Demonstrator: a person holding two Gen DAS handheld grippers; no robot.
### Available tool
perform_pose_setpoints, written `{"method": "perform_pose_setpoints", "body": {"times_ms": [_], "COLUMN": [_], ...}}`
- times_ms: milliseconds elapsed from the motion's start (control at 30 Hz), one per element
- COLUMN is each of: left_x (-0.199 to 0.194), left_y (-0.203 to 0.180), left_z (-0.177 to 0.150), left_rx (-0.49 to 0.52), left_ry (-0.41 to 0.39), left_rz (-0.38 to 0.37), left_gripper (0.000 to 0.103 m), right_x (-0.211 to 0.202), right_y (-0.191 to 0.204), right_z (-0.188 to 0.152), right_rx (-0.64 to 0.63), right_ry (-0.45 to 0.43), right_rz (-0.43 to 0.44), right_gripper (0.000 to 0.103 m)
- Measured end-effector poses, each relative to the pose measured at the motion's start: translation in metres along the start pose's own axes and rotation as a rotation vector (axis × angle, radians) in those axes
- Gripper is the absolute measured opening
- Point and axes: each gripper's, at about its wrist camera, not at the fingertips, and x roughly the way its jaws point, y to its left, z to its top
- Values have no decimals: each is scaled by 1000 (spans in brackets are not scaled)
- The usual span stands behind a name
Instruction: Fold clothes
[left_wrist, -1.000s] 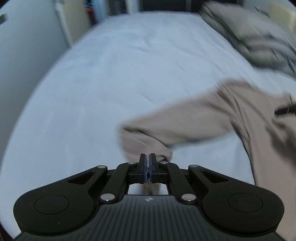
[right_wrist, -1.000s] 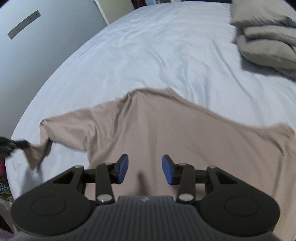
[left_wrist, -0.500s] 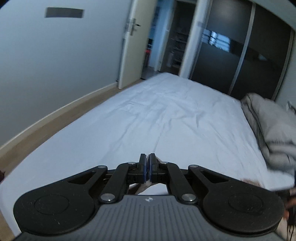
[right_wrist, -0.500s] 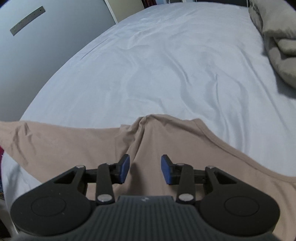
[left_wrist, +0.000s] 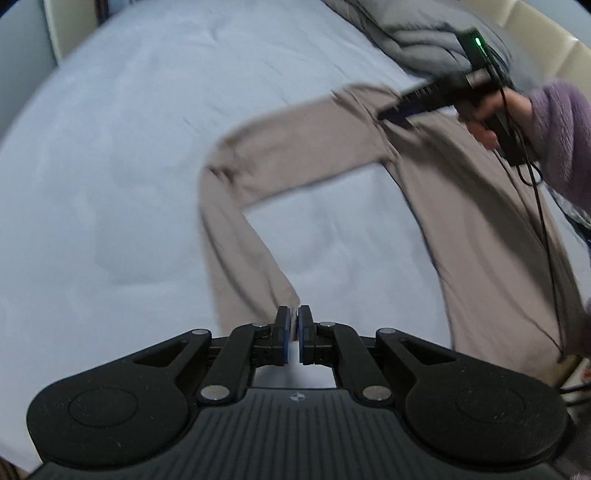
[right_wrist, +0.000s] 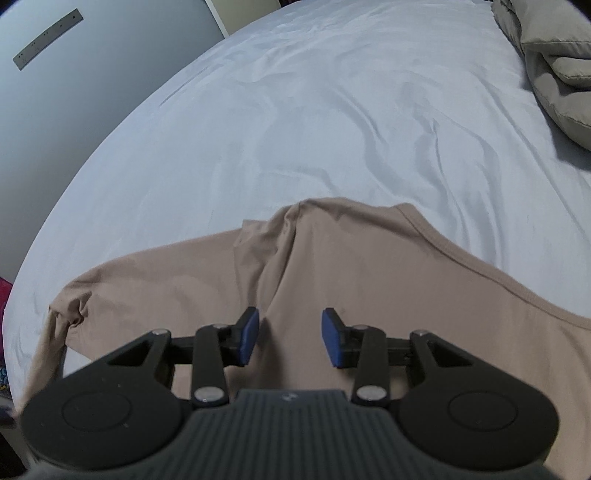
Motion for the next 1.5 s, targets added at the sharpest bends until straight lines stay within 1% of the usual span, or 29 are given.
{"method": "perform_pose_setpoints", "body": {"times_ms": [67,133,167,200,233,267,300,333,367,400,467,500,533,567,600,633,667,700,767,867,967,1067,1133,1200,1300,1433,1500], "left_x": [3,1,2,3,5,12,18,25,34,43,58,64,68,67,65,61,52,44,22,-14,-59,-93,-111,-128,-145,-161,-167], "left_y": [-4,-6,-3,7,17,25,33,40,44,46,48,50,52,54,56,58,61,64,70,76,79,75,67,53,29,-7,-25], "left_z": [2,2,0,2,4,6,8,9,9,7,5,4,4,4,4,5,6,8,14,31,45,54,59,64,68,68,66], "left_rx": [35,43,20,-22,-65,-105,-144,-175,-186,-195,-223,-245,-262,-270,-278,-285,-289,-293,-309,-342,-359,-362,-349,-322,-263,-170,-123], "left_ry": [14,-13,-47,-86,-97,-88,-78,-60,-30,-7,18,28,31,20,10,-7,-35,-63,-137,-273,-403,-504,-551,-584,-595,-593,-589], "left_rz": [-31,-26,-9,22,55,92,128,157,170,166,144,145,143,137,131,129,137,145,162,187,210,185,150,115,68,18,-4], "left_gripper": [14,44,48,48,47,43,35,31,31,31,30,27,23,16,0,0,0,0,0,0,0,0,0,0,0,0,0], "right_x": [-2,-3,-4,-5,-6,-7,-7,-8,-8,-8,-9,-10,-10,-11,-11,-10,-10,-9,-6,0,9,20,29,37,39,16,0], "right_y": [2,4,4,4,5,5,6,7,8,8,10,10,9,9,9,8,9,9,11,14,14,12,11,8,7,4,2], "right_z": [-1,-2,-1,-1,-1,-1,-1,-1,-1,-1,0,1,2,3,4,6,7,8,11,16,22,28,31,32,33,30,22], "right_rx": [-7,-11,-14,-16,-17,-17,-17,-19,-21,-25,-34,-38,-40,-40,-41,-44,-49,-54,-65,-75,-66,-53,-41,-23,-12,5,15], "right_ry": [1,4,3,3,2,1,1,0,-2,-3,-5,-7,-10,-13,-15,-17,-18,-19,-30,-41,-45,-40,-26,-13,-11,-21,-6], "right_rz": [-3,-4,-6,-8,-12,-15,-18,-20,-22,-24,-25,-29,-34,-38,-40,-42,-40,-36,-23,-9,-8,-13,-19,-30,-33,-17,0], "right_gripper": [41,41,41,41,41,41,41,41,41,41,41,41,41,41,41,37,26,23,21,19,18,17,15,15,14,15,16]}}
